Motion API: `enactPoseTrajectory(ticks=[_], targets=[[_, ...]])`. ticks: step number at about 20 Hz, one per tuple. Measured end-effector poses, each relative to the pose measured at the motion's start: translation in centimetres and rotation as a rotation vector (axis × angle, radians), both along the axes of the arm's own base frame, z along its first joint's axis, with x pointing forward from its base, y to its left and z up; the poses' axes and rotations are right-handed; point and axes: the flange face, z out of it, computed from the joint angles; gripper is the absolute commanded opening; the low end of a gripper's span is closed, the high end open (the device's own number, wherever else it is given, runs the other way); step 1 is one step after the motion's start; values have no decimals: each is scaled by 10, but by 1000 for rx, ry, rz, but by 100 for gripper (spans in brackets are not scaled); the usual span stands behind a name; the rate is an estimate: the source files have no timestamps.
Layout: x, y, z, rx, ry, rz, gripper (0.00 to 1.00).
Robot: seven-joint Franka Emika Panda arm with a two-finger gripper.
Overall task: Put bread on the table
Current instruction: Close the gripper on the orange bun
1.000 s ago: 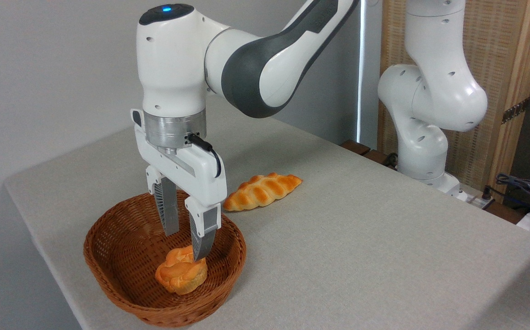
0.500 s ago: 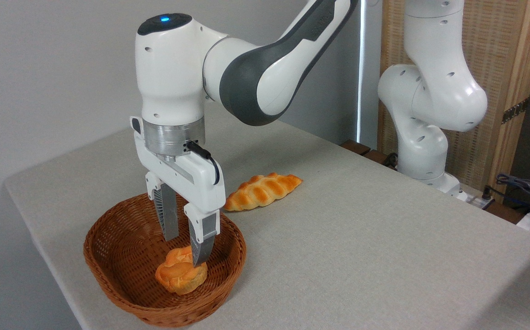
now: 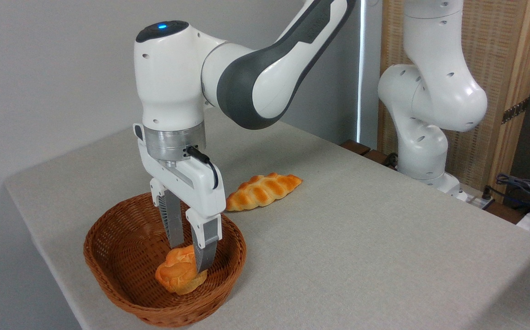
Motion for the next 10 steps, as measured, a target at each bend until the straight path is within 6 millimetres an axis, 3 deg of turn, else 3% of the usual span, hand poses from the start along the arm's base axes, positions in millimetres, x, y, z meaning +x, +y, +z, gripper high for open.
enactPoseTrajectory(ticks=[6,9,10], targets=[[2,-1,-5,-1,-11,-2,99],[2,-2,-7,-1,-10,-3,86],[2,-2,-8,-1,-12,-3,76]])
